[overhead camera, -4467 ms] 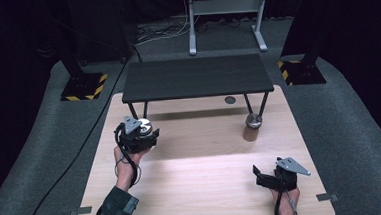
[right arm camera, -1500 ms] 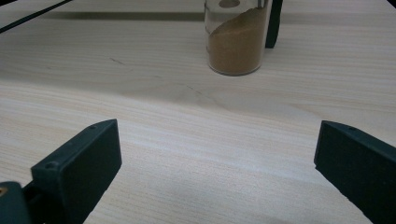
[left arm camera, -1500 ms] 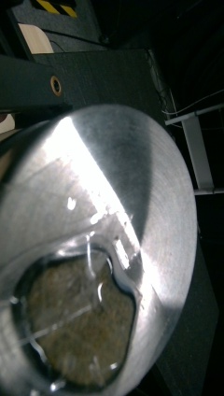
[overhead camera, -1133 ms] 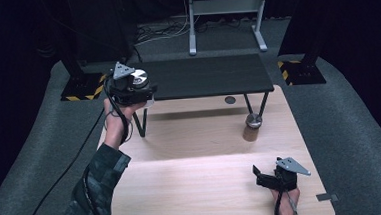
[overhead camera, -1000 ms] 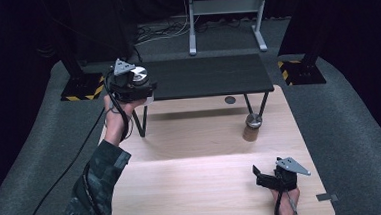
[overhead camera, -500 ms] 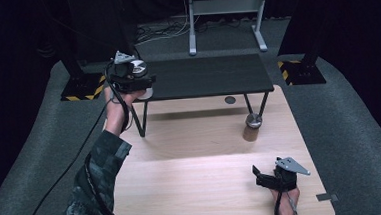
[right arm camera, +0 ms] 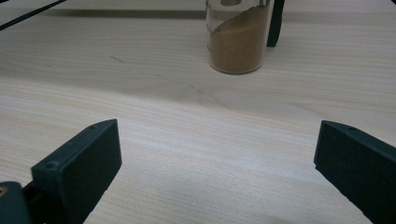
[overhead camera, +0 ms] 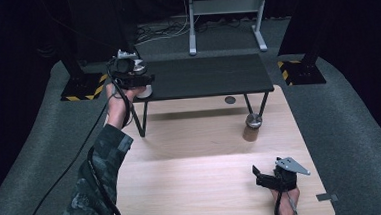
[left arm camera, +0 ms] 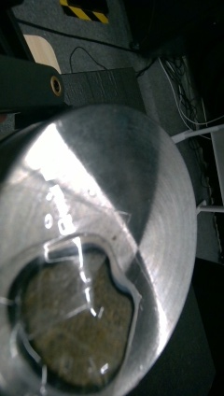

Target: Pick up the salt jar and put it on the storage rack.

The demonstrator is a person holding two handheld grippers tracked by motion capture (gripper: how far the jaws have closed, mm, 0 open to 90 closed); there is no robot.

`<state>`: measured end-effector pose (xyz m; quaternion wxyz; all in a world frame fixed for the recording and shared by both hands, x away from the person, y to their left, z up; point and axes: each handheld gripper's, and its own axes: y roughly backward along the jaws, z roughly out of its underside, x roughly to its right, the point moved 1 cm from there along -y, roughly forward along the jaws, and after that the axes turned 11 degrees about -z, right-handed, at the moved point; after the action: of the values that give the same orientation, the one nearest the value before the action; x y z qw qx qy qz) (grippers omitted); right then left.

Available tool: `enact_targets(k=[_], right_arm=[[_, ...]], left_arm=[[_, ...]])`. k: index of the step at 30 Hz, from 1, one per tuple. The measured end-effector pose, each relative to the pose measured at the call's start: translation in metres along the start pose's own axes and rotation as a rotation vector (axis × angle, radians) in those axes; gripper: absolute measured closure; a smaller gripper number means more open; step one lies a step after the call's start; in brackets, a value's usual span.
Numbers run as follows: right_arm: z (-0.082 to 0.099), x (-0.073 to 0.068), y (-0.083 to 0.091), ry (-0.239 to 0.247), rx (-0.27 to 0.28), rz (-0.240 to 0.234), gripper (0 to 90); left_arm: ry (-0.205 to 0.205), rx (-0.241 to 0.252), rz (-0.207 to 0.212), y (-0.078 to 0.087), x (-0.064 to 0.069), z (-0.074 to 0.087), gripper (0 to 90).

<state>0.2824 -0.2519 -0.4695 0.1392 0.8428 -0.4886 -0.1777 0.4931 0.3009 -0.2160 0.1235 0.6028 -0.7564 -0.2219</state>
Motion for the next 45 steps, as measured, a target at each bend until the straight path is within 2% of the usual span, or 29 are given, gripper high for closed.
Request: enact_targets(k=[8, 23, 45], right_arm=[[0.0, 0.0, 0.0, 0.0, 0.0, 0.0, 0.0], [0.0, 0.0, 0.0, 0.0, 0.0, -0.001, 0.0], [0.0, 0.0, 0.0, -0.002, 0.002, -0.002, 0.0]], left_arm=[[0.014, -0.017, -0.001, -0.008, -0.002, 0.002, 30.8], [0.013, 0.026, -0.015, -0.014, 0.001, 0.011, 30.8], [0.021, 0.041, -0.027, -0.023, 0.002, 0.01, 30.8]])
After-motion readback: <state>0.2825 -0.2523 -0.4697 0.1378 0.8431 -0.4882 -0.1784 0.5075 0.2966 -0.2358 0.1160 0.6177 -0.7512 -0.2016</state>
